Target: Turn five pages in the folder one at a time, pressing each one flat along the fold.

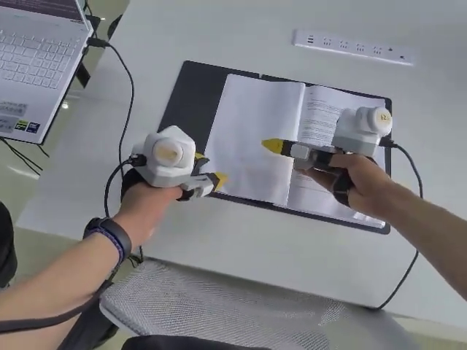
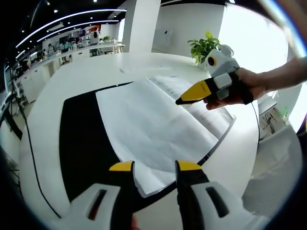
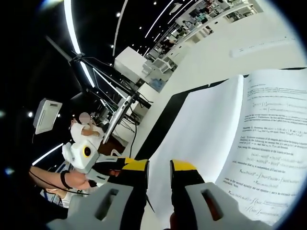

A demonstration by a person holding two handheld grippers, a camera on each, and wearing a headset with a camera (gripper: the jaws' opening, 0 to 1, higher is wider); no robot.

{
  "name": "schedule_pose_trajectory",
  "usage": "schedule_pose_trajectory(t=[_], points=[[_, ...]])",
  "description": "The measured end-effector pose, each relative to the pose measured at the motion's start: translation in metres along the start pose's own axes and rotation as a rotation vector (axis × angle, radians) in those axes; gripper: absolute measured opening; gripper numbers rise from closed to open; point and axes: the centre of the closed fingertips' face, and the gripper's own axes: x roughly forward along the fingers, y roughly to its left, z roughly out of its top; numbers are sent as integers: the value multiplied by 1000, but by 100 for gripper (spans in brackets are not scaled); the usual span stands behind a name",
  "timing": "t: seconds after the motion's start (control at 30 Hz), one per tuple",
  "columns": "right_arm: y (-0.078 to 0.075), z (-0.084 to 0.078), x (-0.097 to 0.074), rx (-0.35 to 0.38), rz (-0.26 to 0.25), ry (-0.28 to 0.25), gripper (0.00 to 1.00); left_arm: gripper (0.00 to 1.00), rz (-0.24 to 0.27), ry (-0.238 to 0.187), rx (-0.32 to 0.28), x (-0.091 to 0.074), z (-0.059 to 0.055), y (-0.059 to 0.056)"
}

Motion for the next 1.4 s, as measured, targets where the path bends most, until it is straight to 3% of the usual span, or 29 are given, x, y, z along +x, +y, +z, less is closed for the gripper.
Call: schedule_pose_trajectory(t=[0.27, 0.5, 0.73, 1.07, 1.27, 1.3, 1.4], points=[[-13, -6, -13, 22, -23, -18, 13, 30, 13, 46, 23, 6, -16, 1], [-17, -6, -16, 29, -24, -25, 12, 30, 22, 49, 59, 4, -16, 0], [-28, 5, -16, 28, -30, -24, 11, 31, 25, 47, 48, 4, -16, 1], [-58, 32, -9, 41, -51, -43, 9, 30, 23, 39, 21, 4, -15, 1], [-68, 35, -4, 79, -63, -65, 5, 31, 22, 47, 25, 5, -14, 1], [-76, 36, -3, 83, -66, -66, 4, 31, 22, 48, 25, 5, -14, 1], [-78, 30, -5, 94, -75, -54, 4, 30, 22, 53, 30, 5, -15, 2]])
